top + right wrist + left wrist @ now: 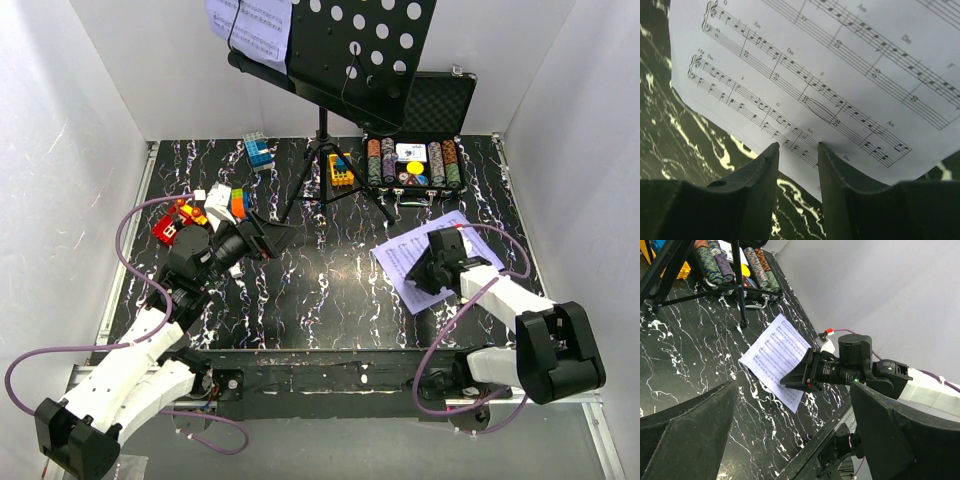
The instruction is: Pack up the instrument practice props
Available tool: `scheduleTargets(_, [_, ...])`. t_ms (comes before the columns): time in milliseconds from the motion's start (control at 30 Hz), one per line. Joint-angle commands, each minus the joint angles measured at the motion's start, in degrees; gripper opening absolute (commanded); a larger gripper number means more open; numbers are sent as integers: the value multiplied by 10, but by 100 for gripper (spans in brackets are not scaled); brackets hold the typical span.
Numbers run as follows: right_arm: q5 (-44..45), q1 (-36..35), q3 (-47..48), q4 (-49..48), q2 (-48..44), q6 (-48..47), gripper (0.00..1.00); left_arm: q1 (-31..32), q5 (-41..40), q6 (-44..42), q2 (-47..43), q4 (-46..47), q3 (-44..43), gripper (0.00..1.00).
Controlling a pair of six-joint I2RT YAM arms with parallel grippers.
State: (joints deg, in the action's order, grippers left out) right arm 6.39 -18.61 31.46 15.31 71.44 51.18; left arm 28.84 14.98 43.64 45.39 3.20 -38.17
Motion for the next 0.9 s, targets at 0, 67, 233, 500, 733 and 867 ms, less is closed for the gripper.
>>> scheduleTargets(0, [11,45,16,-1,14,-17,45,1,-13,-22,-7,-18,-4,94])
scheduleTargets(67, [10,71,26,9,18,-34,44,1,-14,-24,-8,-21,-4,94])
scheduleTargets(233, [-4,99,86,39,50,-85,45,1,-11,-22,-5,-17,-2,94])
scheduleTargets(500, [-19,18,141,37,-151,-102,48,1,-35,-57,-12,-29,-56,95])
scheduleTargets(733, [112,-204,192,-21,-255,-246,49,1,-110,-151,-1,-87,-180,95])
scheduleTargets(867, [144,-244,208,-60,-228,-300,56,1,-203,-188,50,-186,-272,97])
